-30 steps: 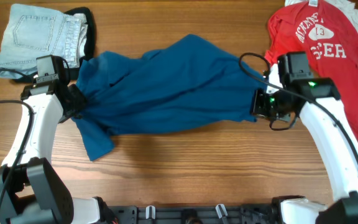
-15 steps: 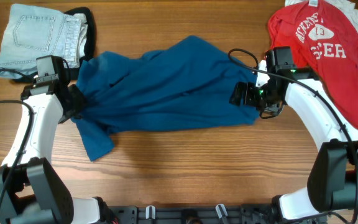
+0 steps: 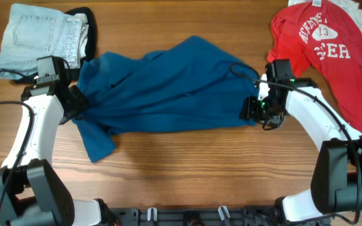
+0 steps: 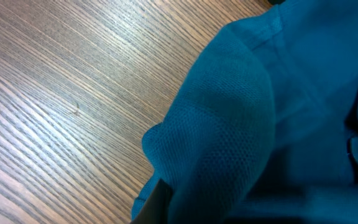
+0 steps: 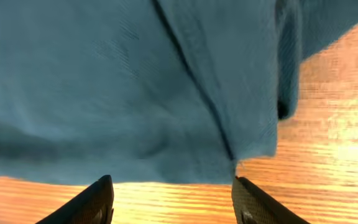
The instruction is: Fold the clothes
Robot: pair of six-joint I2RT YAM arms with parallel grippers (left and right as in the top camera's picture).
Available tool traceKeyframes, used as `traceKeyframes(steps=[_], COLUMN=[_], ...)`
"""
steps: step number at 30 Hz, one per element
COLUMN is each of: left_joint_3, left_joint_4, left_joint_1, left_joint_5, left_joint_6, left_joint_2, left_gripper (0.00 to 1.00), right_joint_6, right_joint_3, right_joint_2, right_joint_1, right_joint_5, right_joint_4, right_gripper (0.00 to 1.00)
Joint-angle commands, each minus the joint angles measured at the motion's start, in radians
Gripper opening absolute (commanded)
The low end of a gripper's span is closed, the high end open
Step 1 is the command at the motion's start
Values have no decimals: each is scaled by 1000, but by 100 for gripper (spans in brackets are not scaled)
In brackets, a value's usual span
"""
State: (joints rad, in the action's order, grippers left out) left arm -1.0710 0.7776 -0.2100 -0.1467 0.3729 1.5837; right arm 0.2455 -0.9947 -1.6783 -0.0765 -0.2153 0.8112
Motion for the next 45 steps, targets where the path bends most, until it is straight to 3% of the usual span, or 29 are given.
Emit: traceKeyframes(steps=[1, 7, 9, 10, 12, 17, 20, 24, 26, 30, 35, 38, 42, 43, 45], left_joint_3=[-10, -10, -10, -10, -10, -10, -10, -10, -10, -10, -10, -10, -10, -10, -10], left_joint_4=[-3, -3, -2, -3, -3, -3, -3, -3, -4, -14, -25, -32, -33, -33, -41], left_joint_1=[-7, -7, -7, -7, -7, -7, -7, -7, -7, -7, -7, -7, -7, -7, -7], left_joint_5=[1, 1, 1, 1, 0, 1, 1, 1, 1, 1, 1, 1, 1, 1, 1], left_joint_6=[10, 10, 10, 10, 10, 10, 10, 10, 10, 10, 10, 10, 10, 10, 10], left_joint_2=[-11, -11, -11, -11, -11, -11, -11, -11, -11, -11, -11, -11, -11, -11, -11], left_gripper=[4, 4, 4, 4, 4, 4, 4, 4, 4, 4, 4, 4, 4, 4, 4], right_joint_6=[30, 72, 71, 72, 71, 71, 46, -78, -89, -89, -134, -163, -193, -193, -192], right_joint_3=[65, 127, 127, 127, 126, 63, -74, -374, -466, -486, -526, -578, -645, -673, -708], right_joint_2=[0, 0, 0, 0, 0, 19, 35, 32, 32, -16, -276, -392, -405, -405, -405], right_joint_1=[4, 4, 4, 4, 4, 4, 4, 4, 4, 4, 4, 4, -7, -16, -35], right_joint_5=[87, 153, 116, 99, 95, 77, 73, 17, 39, 51, -11, -80, -179, -192, -214], right_joint_4=[-48, -210, -245, -255, -248, -126, 64, 455, 551, 428, 267, 220, 272, 290, 255], right_gripper=[61, 61, 45, 30, 21, 16, 12, 10, 9, 10, 6, 6, 7, 11, 52])
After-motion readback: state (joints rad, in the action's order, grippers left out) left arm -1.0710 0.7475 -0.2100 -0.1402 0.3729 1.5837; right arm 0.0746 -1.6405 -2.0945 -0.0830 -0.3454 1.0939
